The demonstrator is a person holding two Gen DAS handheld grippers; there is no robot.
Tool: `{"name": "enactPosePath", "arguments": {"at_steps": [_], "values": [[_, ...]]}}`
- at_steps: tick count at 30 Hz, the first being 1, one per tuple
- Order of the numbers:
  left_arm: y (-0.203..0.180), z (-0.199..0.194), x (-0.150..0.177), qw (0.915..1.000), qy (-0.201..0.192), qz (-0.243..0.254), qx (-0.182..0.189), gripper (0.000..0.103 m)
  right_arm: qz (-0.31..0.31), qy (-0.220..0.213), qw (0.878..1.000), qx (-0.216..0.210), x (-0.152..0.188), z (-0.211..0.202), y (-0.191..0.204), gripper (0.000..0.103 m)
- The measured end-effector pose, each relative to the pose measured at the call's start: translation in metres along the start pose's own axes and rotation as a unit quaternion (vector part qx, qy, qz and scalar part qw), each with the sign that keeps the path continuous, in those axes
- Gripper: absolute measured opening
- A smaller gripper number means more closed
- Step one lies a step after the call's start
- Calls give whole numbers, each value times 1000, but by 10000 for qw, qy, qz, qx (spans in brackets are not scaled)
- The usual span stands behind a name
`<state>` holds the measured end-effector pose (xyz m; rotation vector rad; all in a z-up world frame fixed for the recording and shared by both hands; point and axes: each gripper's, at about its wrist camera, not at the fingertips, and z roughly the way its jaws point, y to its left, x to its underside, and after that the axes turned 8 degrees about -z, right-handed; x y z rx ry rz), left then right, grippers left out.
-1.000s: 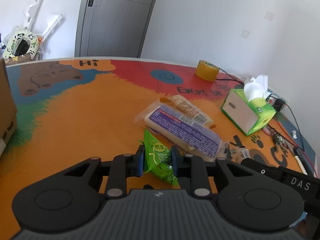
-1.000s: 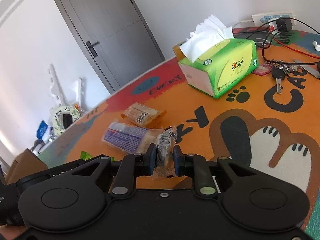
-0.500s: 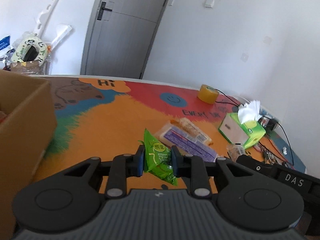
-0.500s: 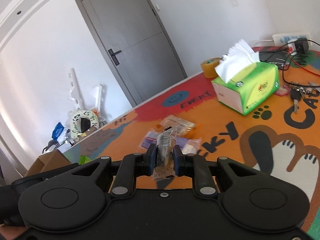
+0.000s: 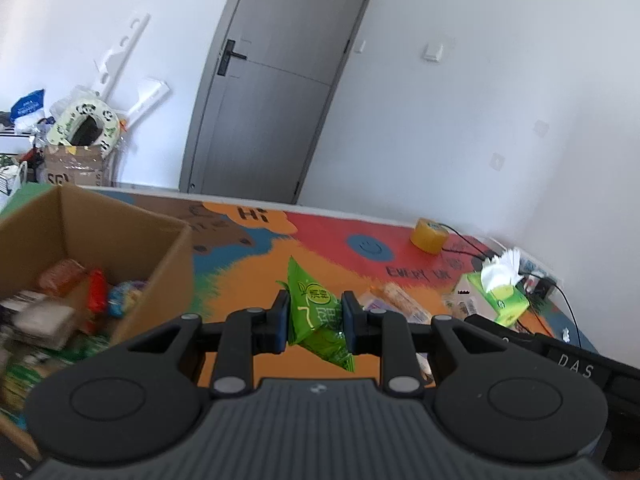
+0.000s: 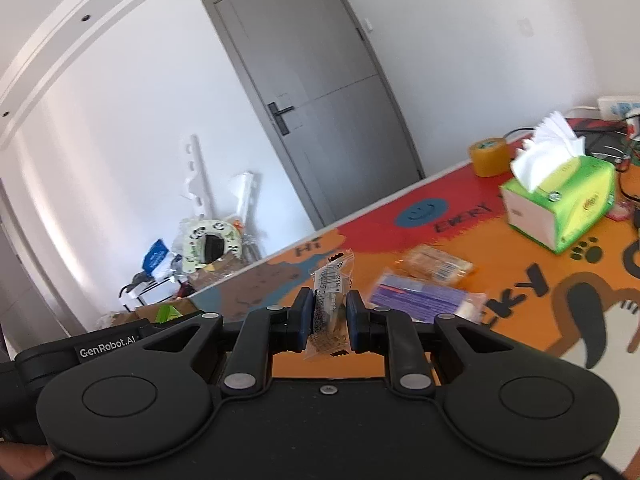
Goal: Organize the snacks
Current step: 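Carry the green bag and stick snack over the cardboard box with both tools, then open the left tool to drop the green bag while the right tool releases the stick snack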
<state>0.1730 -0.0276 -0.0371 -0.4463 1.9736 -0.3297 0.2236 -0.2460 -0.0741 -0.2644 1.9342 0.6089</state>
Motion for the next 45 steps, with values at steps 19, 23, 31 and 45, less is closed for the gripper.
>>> {"name": "enactPosePath", "arguments": {"at_steps": [19,23,31,45], "values": [[60,-41,-30,9983,-368,-329,-311,25,-374,41,9978,-543,-12,19,65,20],[77,-48,-35,9970,-440,-476,-422,25,-475,63,9963,-709,-14,25,80,20],[109,-54,-43,9942,-495,-702,-640,25,-613,170,9934,-956,-12,42,108,20],[136,-48,-47,9911,-403,-954,-830,47,-852,326,9878,-1260,-14,62,146,20]]}}
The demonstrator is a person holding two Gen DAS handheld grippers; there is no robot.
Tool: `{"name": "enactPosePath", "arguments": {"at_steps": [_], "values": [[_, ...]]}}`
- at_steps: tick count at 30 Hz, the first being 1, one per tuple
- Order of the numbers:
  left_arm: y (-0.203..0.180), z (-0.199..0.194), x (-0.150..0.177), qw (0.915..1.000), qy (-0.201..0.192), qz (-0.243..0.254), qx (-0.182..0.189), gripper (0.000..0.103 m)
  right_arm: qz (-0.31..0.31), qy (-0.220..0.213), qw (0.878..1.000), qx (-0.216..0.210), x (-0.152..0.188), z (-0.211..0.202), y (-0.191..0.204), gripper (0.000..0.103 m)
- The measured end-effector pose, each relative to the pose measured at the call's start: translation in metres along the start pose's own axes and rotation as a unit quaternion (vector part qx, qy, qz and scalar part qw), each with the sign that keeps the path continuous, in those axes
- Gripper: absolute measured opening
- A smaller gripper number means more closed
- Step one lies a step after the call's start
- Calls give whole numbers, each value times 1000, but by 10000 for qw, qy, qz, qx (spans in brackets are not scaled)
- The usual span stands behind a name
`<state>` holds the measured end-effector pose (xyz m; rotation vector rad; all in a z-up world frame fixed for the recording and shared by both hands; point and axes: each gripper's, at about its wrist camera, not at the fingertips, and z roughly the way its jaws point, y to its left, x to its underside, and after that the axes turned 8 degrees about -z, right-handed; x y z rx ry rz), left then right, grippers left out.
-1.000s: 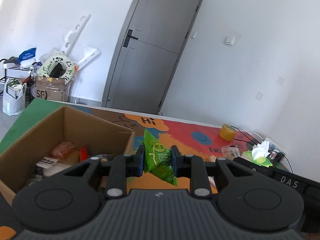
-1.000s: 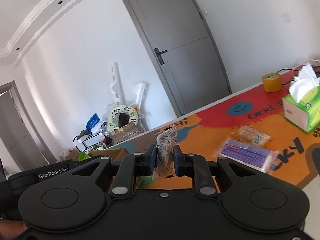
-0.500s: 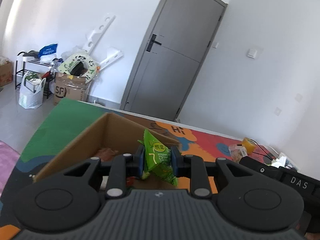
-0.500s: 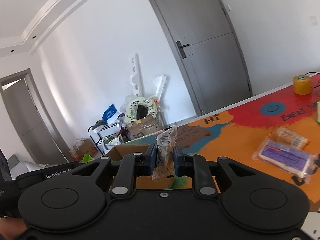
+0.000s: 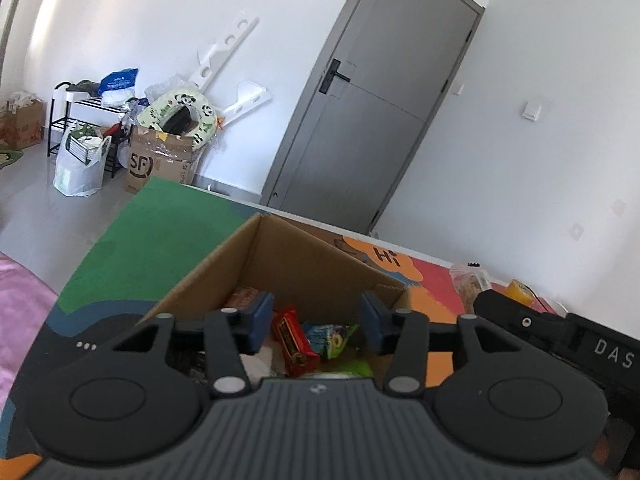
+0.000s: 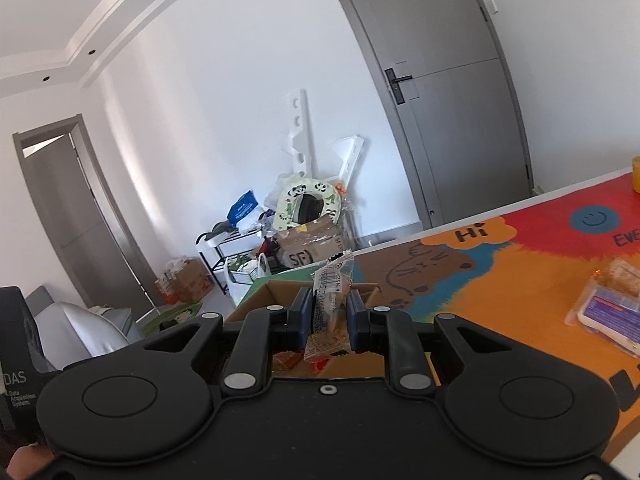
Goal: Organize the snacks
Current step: 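Open the left tool to drop the green bag while the right tool releases the stick snack, then move both open tools from the box back to the purple bar and cracker pack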
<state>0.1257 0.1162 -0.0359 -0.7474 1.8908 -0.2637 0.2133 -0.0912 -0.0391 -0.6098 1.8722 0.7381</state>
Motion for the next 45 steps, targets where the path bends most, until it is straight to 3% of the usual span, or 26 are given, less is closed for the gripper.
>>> {"name": "enactPosePath", "arguments": {"at_steps": [12,14,16,20,25,31,45], "values": [[28,-21,-19,9991,-286,-218,-240,51,-175,182,9996,-126,-7,23,22,20],[30,-22,-21,9989,-298,-240,-275,52,-142,257,9996,-43,-8,27,24,25],[32,-22,-22,9988,-290,-250,-301,53,-60,312,9995,15,-7,29,25,41],[31,-21,-22,9990,-240,-215,-297,57,-27,273,9996,109,-5,20,23,44],[25,-26,-19,9994,-244,-153,-209,66,50,219,9989,415,-3,8,13,60],[8,-23,-11,9998,-151,-16,-99,70,212,224,9965,775,6,-12,-9,72],[-56,-15,26,9984,186,508,171,83,676,102,9892,1299,24,-66,-70,90]]}}
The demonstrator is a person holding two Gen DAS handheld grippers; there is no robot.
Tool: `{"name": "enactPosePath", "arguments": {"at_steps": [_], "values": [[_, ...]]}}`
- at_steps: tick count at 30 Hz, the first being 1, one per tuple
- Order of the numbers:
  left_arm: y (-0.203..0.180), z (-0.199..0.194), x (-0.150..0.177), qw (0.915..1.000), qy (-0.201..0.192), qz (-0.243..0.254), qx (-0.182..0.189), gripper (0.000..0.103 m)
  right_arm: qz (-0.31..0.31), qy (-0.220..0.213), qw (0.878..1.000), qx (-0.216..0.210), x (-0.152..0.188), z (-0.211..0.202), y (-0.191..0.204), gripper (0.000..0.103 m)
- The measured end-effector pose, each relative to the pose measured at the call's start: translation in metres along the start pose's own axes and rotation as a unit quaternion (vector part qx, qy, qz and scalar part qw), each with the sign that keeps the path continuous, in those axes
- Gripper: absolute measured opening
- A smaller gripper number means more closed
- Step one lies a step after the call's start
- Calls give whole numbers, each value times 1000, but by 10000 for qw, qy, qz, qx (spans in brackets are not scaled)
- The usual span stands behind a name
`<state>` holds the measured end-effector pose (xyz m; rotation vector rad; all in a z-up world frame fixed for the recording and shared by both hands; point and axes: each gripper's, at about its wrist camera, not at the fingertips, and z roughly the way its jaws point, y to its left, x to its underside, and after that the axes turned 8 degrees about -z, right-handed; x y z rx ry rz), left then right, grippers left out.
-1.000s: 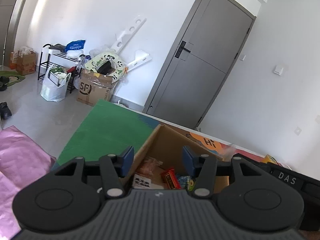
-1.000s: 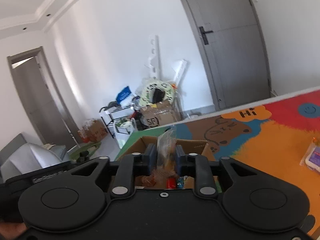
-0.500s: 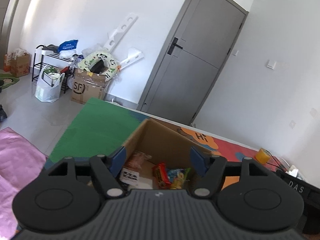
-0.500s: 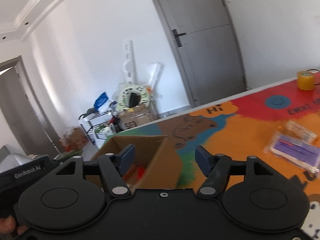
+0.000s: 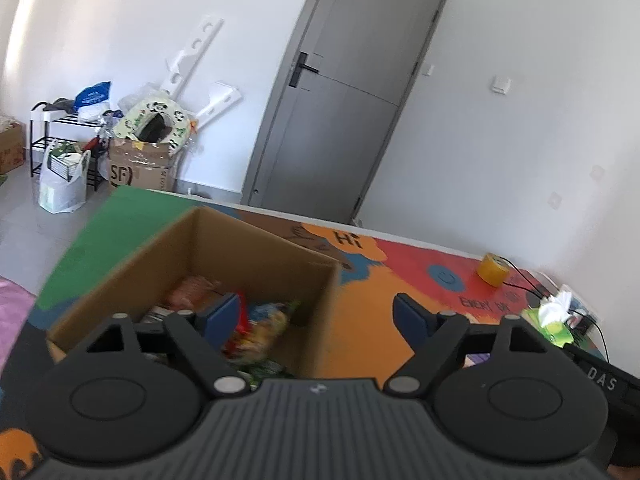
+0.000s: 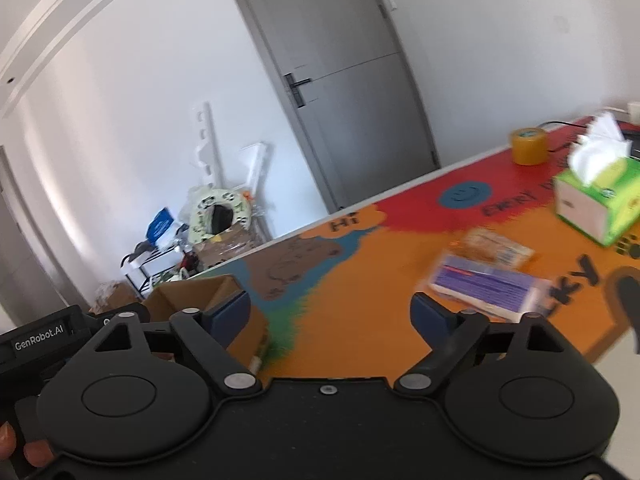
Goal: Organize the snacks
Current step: 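Move both open tools from the box back to the purple bar and cracker pack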
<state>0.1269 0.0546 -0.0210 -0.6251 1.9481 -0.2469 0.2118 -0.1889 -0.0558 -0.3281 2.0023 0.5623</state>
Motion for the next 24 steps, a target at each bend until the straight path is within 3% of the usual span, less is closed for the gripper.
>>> {"name": "enactPosePath", "arguments": {"at_steps": [6,24], "values": [[-36,9,20,9994,186,248,140,84,181,-112,9997,133,3,-21,-38,103],[-115,36,41,9967,285,735,178,84,843,-325,9943,560,10,-46,-124,103]]}}
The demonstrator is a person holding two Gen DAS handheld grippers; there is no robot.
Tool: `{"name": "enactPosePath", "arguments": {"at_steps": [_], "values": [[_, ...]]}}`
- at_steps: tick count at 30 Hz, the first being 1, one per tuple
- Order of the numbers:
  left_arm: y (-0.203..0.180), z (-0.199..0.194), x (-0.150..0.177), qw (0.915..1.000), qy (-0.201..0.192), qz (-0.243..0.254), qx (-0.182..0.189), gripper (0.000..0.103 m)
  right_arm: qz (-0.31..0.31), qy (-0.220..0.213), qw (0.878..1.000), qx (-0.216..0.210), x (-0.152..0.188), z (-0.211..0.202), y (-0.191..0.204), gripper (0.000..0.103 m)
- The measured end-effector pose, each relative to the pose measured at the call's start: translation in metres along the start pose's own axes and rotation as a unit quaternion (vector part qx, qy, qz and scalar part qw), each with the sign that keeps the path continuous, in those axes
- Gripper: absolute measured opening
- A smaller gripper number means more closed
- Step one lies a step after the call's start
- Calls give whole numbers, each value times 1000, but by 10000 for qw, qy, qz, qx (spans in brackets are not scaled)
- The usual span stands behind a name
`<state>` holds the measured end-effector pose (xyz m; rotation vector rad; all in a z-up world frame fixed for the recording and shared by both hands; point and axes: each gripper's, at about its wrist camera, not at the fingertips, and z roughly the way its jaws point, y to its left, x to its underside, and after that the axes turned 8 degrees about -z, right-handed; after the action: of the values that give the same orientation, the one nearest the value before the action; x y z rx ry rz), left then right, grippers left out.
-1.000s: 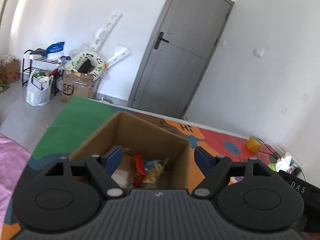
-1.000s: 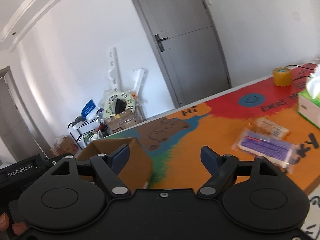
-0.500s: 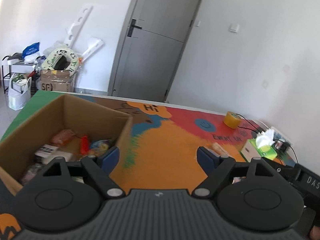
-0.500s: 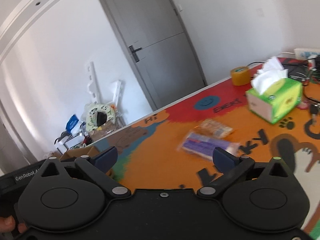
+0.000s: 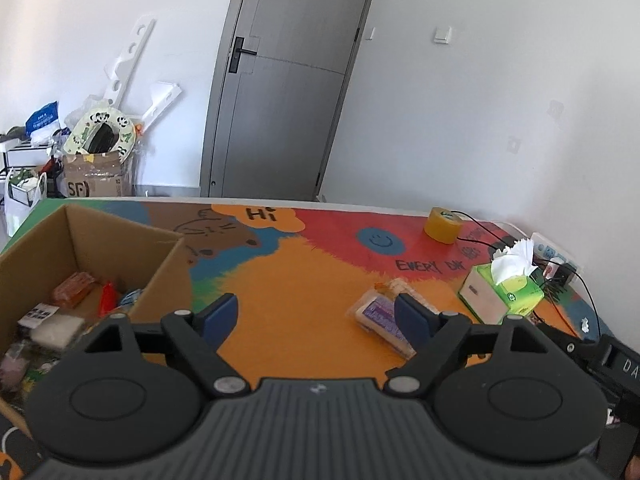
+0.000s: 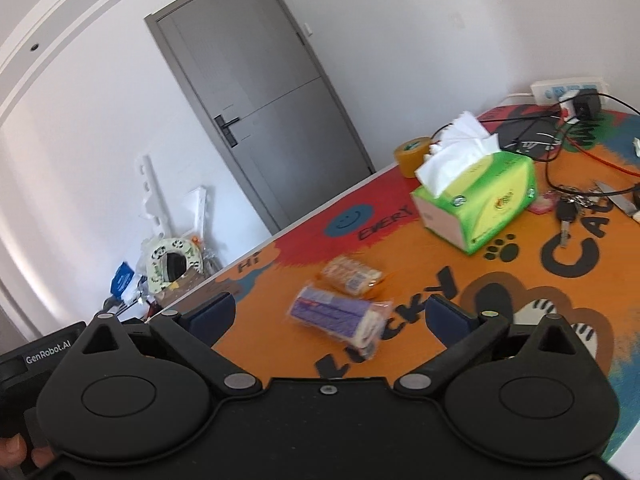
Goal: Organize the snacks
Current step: 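Move both open tools from the box back to the purple bar and cracker pack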
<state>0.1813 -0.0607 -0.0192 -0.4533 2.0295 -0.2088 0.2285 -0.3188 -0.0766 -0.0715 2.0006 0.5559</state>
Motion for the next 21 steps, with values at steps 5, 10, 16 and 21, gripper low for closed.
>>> {"name": "enactPosePath", "arguments": {"at_steps": [5,10,16,21], "values": [[-19,17,3,10000,33,24,-19,84,59,37,9999,150,-1,11,-15,102],[-31,35,7,9999,124,-14,-104,84,51,36,9997,219,-4,22,-25,103],[-43,57,11,9995,167,10,-258,84,168,31,9995,259,-5,33,-38,103],[-53,77,20,9989,234,69,-400,84,178,64,9995,257,-4,42,-47,103]]}}
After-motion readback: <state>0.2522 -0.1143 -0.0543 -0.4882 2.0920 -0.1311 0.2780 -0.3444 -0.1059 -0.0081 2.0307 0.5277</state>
